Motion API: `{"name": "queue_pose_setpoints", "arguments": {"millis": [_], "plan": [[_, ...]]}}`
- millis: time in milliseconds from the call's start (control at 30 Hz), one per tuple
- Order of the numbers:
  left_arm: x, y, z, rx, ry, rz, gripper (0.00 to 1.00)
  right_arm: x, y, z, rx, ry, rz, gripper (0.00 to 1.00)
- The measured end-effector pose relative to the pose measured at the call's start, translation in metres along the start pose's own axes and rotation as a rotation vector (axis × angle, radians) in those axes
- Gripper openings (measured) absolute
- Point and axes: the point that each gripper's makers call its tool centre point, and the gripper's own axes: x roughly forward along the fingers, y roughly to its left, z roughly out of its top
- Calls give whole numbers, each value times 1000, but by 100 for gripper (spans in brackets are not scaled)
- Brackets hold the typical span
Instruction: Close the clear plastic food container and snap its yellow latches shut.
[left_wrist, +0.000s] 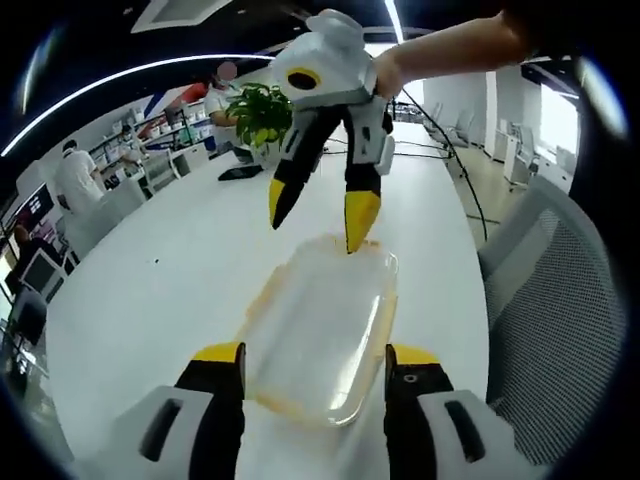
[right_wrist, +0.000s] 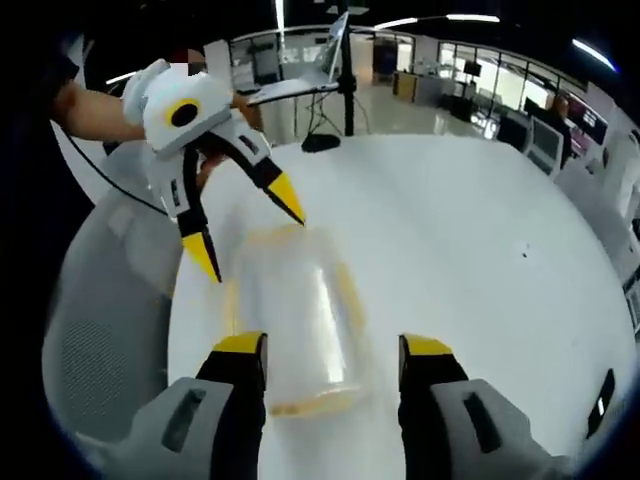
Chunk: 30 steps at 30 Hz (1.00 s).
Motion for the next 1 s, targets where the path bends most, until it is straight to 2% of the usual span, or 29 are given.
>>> {"name": "queue_pose_setpoints", "arguments": {"millis": [367,533,767,1000], "plan": [[-2,3,-19,-109,16,26,63,-7,15,-23,52,-38,-52,55],[-1,3,-26,-125,24,38,63,-6,23,-30,70,-66,-89,57],[2,1,-33,-130,36,39,59,3,32,-45,88,-57,-104,56],[5,6,-38,-138,40,50,53,8,28,-46,98,-64,-151,51]]}}
